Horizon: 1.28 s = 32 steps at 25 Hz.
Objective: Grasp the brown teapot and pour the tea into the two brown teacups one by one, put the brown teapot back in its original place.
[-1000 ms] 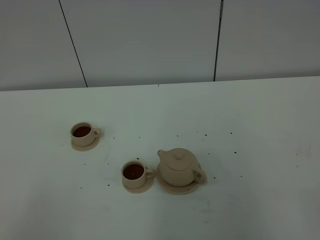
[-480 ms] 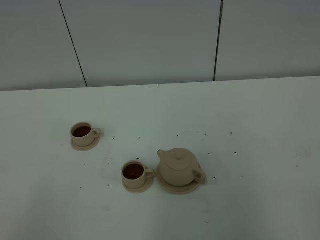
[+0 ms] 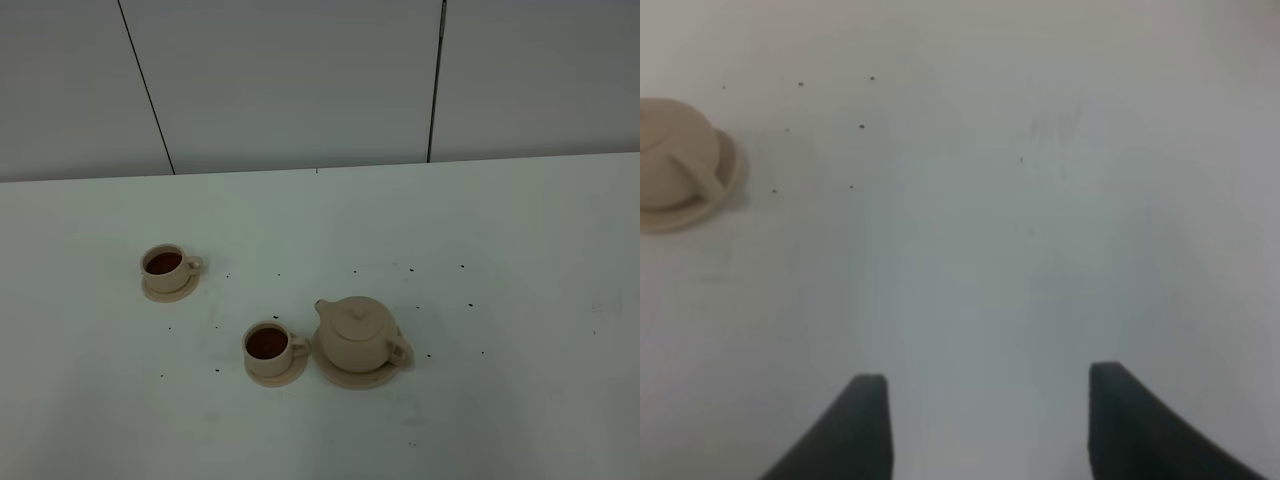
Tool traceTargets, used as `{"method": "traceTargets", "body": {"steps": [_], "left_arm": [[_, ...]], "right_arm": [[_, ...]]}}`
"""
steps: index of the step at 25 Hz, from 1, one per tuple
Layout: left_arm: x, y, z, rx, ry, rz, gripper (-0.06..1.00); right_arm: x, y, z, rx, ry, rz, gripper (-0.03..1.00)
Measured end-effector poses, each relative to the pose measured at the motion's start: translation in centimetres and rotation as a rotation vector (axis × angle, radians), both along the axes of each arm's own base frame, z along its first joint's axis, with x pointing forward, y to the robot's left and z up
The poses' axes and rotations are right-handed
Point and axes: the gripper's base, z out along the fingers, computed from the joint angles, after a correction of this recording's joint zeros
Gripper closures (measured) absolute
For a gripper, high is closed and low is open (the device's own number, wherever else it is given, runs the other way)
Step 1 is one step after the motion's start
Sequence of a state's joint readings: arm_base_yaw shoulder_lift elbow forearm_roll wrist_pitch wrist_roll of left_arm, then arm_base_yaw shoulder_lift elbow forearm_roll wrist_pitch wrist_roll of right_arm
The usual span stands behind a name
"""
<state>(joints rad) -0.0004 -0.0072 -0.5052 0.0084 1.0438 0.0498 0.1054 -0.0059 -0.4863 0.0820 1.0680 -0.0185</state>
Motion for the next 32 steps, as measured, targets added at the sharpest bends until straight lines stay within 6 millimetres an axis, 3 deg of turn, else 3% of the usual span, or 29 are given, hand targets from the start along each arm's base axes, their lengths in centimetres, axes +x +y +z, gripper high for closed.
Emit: {"method": "traceTargets", "body": {"steps": [32], "left_arm": [[0.0, 0.0, 0.0, -0.001, 0.0, 0.0, 0.7]], "right_arm": [[0.0, 0.0, 0.0, 0.0, 0.0, 0.0, 0.54]]}}
